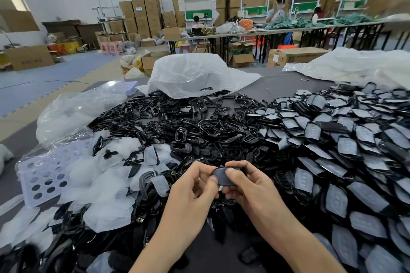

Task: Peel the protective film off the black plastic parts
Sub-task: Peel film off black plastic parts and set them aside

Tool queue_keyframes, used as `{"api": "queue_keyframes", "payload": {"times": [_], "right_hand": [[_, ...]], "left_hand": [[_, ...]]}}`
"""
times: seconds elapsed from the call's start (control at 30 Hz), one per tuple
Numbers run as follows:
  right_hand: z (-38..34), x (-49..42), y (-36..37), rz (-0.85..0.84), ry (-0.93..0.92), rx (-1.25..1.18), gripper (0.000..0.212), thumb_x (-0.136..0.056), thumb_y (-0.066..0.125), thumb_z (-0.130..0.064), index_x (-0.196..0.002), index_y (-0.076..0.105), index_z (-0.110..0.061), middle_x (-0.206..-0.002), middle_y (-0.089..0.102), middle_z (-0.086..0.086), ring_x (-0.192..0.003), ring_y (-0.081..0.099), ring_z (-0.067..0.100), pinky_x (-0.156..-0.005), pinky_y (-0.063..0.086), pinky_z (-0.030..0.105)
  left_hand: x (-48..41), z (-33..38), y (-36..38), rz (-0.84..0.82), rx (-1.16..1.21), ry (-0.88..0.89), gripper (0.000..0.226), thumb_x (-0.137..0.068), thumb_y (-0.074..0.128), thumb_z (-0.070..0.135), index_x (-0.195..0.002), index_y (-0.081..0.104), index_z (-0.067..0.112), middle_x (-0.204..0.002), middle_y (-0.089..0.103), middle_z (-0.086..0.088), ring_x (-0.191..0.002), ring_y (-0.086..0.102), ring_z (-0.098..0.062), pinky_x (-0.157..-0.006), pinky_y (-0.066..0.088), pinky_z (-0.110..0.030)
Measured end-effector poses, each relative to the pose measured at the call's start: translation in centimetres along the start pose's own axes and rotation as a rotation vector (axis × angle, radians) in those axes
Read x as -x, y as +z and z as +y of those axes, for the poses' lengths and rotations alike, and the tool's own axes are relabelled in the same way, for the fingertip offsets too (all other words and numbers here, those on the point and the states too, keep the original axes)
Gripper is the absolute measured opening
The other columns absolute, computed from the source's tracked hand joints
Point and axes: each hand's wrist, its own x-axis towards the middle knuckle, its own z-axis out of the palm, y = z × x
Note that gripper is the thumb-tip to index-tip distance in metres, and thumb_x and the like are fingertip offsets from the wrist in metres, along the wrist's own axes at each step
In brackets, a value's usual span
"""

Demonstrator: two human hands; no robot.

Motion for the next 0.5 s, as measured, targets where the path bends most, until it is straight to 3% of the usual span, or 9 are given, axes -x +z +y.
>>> {"api": "queue_keyframes", "payload": {"times": [0.27, 0.4, 0.5], "right_hand": [[0.18, -0.18, -0.41, -0.034, 0.048, 0.052, 0.008, -0.072, 0.078, -0.022, -0.077, 0.077, -0.027, -0.075, 0.070, 0.008, -0.062, 0.063, 0.014, -0.058, 0.053, 0.023], [0.05, 0.09, -0.76, -0.024, -0.007, 0.212, 0.012, -0.081, 0.080, -0.011, -0.081, 0.068, -0.016, -0.078, 0.070, 0.005, -0.067, 0.067, 0.018, -0.062, 0.054, 0.024], [-0.26, 0.29, -0.61, -0.010, -0.031, 0.298, 0.012, -0.090, 0.070, -0.007, -0.085, 0.059, -0.009, -0.075, 0.069, 0.004, -0.066, 0.068, 0.019, -0.063, 0.055, 0.025]], "left_hand": [[0.20, -0.32, 0.11, -0.052, -0.062, 0.051, 0.025, -0.098, 0.058, 0.014, -0.091, 0.066, 0.037, -0.074, 0.068, 0.008, -0.069, 0.060, -0.008, -0.067, 0.049, -0.017], [0.19, -0.65, 0.05, -0.030, -0.198, 0.125, 0.027, -0.099, 0.058, 0.014, -0.100, 0.067, 0.039, -0.085, 0.070, 0.012, -0.081, 0.067, -0.008, -0.074, 0.053, -0.021], [0.40, -0.39, -0.13, -0.022, -0.347, 0.227, 0.023, -0.103, 0.052, 0.026, -0.116, 0.065, 0.041, -0.102, 0.068, 0.023, -0.095, 0.067, -0.001, -0.080, 0.053, -0.020]]}}
